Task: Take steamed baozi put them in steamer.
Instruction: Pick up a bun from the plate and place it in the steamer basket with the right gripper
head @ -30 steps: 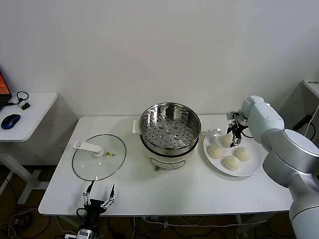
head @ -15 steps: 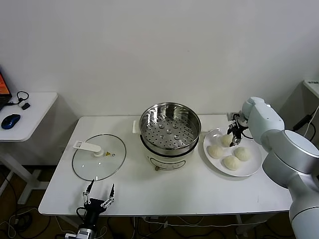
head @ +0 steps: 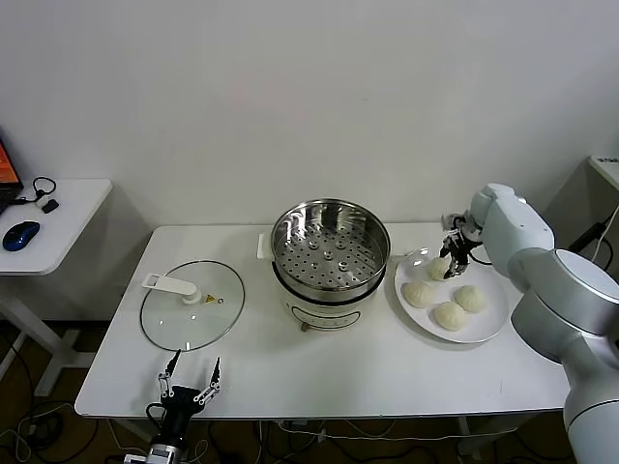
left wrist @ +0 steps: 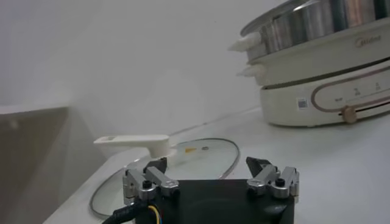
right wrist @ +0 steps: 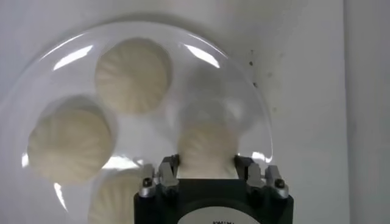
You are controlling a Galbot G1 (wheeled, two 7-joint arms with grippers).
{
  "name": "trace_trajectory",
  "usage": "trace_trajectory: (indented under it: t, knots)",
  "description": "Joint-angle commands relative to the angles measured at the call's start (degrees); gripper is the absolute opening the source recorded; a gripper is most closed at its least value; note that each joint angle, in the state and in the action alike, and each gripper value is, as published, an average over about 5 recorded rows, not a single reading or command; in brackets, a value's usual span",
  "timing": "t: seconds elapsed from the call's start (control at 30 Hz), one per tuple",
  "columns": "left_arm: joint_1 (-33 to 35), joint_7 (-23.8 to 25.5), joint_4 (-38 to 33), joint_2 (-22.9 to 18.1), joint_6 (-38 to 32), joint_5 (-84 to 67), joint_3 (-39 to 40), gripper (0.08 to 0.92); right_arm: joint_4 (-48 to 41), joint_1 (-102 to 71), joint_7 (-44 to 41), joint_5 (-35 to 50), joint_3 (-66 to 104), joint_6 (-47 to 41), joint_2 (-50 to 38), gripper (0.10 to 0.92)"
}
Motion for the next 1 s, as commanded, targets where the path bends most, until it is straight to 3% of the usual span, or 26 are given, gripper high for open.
trace_trajectory:
  t: [0.03, 0.2, 0.6, 0.83, 1.0]
  knots:
    - [0.24, 0.01, -0.36, 0.07, 0.15, -0.08, -0.21, 0.823, 11.67, 6.21, -1.61, 10.65, -12.67, -0.53, -5.76, 0.603]
    - [0.35, 0.00, -0.66, 0.09, 0.21, -0.08, -0.10, 0.823, 26.99, 13.02, -1.70, 22.77, -27.47, -2.86, -12.79, 0.602]
    - [0.39, -0.02, -0.54, 0.40, 0.16, 0.70, 0.63, 0.823, 47.68, 28.64, 0.37, 30.56, -40.78, 1.35, -17.98, 0.603]
    - [0.26, -0.20, -0.40, 0.69, 0.14, 0.78, 0.63, 0.823, 49.41, 34.26, 5.28, 37.29, -45.94, 15.44, -12.93, 0.620]
    - [0.03, -0.31, -0.44, 0.60, 0.18, 0.72, 0.61, 0.823, 47.83, 35.20, 9.07, 35.21, -47.51, 24.93, -7.57, 0.627]
